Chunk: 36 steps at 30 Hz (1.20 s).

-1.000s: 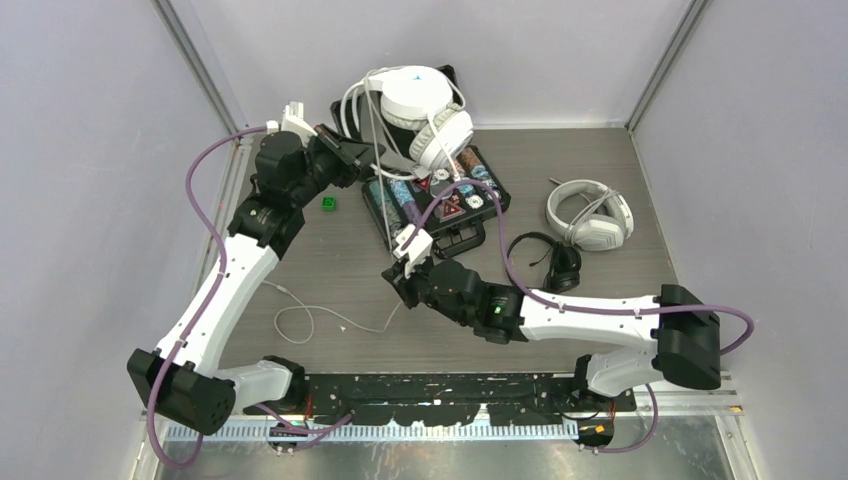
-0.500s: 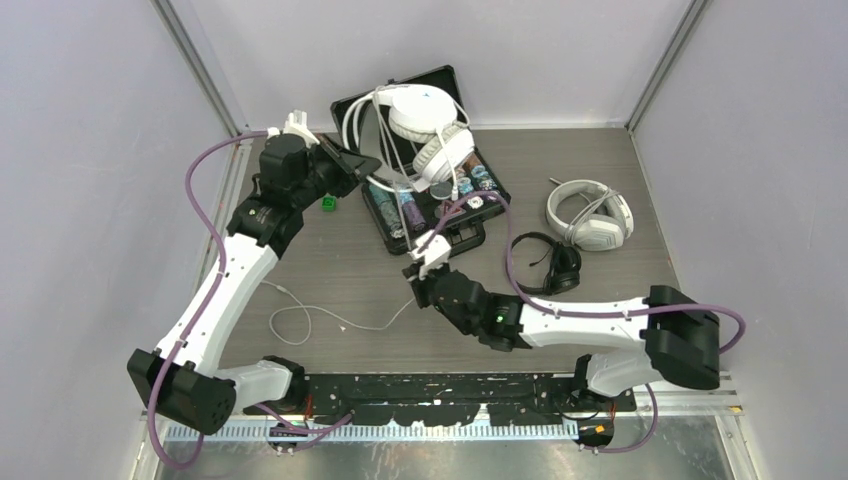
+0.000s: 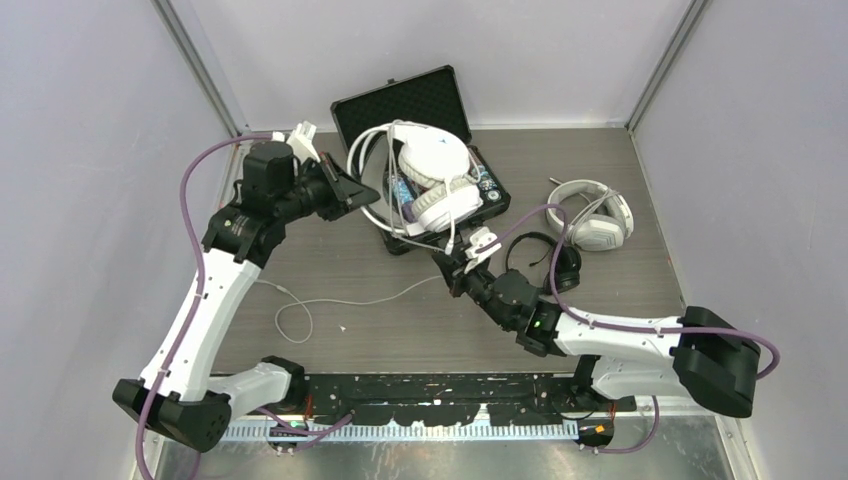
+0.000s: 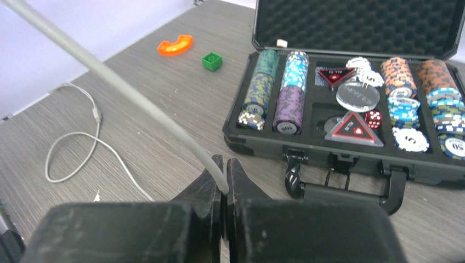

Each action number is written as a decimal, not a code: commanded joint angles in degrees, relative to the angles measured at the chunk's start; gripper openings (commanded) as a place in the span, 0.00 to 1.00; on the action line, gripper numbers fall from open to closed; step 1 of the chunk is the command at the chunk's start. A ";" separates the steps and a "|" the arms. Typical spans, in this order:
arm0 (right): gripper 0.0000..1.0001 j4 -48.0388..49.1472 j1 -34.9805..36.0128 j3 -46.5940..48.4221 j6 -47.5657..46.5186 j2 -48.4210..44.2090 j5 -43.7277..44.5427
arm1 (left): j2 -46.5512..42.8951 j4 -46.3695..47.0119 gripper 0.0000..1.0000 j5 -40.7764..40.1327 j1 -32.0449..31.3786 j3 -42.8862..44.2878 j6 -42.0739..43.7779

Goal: Wrap the headphones
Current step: Wrap the headphones cable around the headphones.

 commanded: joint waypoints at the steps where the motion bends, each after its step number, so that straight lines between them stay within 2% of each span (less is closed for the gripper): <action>1: 0.00 3.72 -3.86 -1.96 -0.15 -2.71 -6.91 | -3.63 -2.89 0.00 3.45 0.90 5.75 5.52; 12: 0.00 5.63 -5.05 -4.50 2.73 -1.81 -15.21 | -4.88 8.26 0.00 -2.51 2.37 2.22 -7.67; 16: 0.00 6.09 -5.07 -4.67 3.49 -0.84 -14.56 | -4.03 10.33 0.00 -0.33 2.37 2.11 -8.33; 18: 0.00 6.33 -5.19 -4.60 3.61 -0.83 -13.21 | -3.64 9.90 0.00 2.02 2.37 2.83 -5.43; 22: 0.00 5.79 -7.19 -3.99 4.15 -2.13 -12.28 | -1.74 3.02 0.00 12.44 2.33 7.40 9.67; 27: 0.00 3.97 -11.49 -4.21 8.26 -6.29 -17.62 | -0.62 -7.33 0.00 25.66 2.37 10.16 35.71; 32: 0.00 -4.68 -12.97 -1.87 12.70 -11.10 -28.97 | 1.41 -20.66 0.00 30.54 2.18 14.32 64.72; 36: 0.00 -12.96 -13.52 0.64 18.28 -13.11 -37.42 | 3.15 -26.84 0.00 27.08 1.36 14.49 83.43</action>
